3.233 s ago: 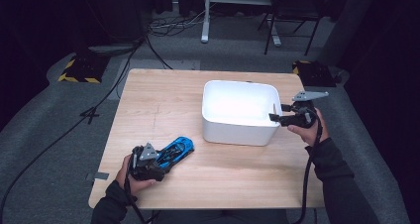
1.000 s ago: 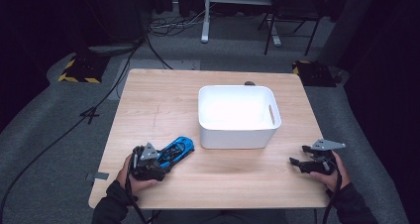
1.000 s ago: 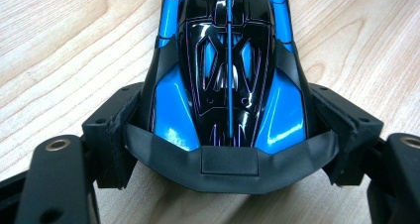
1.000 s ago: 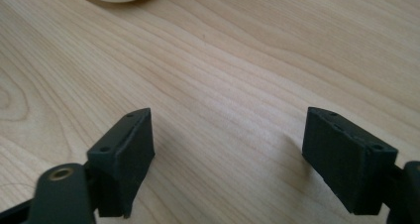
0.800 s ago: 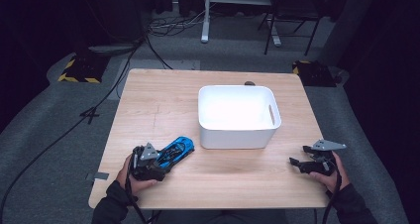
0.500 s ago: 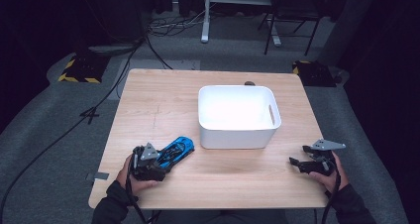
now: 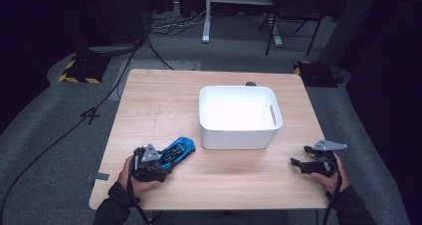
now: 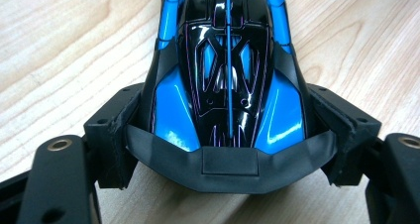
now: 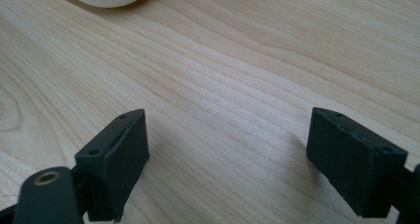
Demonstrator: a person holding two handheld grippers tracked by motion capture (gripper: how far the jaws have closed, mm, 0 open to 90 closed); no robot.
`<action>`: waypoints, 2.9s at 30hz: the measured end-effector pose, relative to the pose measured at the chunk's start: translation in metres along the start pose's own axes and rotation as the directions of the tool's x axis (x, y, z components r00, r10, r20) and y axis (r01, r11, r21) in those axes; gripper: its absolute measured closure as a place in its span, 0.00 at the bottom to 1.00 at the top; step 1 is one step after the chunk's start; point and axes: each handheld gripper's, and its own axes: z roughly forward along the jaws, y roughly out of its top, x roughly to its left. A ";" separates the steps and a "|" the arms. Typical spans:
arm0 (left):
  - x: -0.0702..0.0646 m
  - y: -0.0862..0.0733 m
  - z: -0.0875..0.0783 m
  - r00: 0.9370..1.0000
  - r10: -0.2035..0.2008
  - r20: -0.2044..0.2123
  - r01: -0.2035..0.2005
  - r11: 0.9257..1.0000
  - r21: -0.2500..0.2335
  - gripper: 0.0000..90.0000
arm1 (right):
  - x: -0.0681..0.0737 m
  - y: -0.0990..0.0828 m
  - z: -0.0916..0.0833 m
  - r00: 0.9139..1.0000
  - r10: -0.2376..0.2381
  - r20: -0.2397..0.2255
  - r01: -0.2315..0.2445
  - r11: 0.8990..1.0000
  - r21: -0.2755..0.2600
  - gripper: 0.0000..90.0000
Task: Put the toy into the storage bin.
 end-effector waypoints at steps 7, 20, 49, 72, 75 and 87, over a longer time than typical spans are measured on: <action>-0.002 0.008 -0.011 0.999 0.012 -0.033 -0.014 0.996 -0.086 0.27 | 0.000 0.000 0.000 1.000 0.001 0.000 -0.001 1.000 -0.001 0.18; -0.012 0.034 -0.029 0.997 0.045 -0.062 -0.057 0.976 -0.210 0.27 | 0.000 0.000 0.000 1.000 0.001 0.000 -0.001 1.000 -0.001 0.18; 0.011 0.090 -0.051 0.998 -0.007 -0.062 -0.019 0.914 -0.405 0.27 | 0.000 0.000 0.000 1.000 0.001 0.000 -0.001 1.000 -0.001 0.18; 0.022 0.151 -0.072 0.998 0.011 -0.069 -0.042 0.882 -0.470 0.27 | 0.000 0.000 0.000 1.000 -0.001 -0.001 0.001 1.000 0.000 0.18; 0.023 0.156 -0.076 0.997 0.021 -0.074 -0.053 0.880 -0.471 0.27 | 0.000 0.000 0.000 1.000 -0.001 -0.001 0.001 1.000 0.000 0.18; 0.024 0.182 -0.091 0.995 0.057 -0.085 -0.092 0.865 -0.494 0.27 | 0.000 0.000 0.000 1.000 -0.001 -0.001 0.001 1.000 0.000 0.18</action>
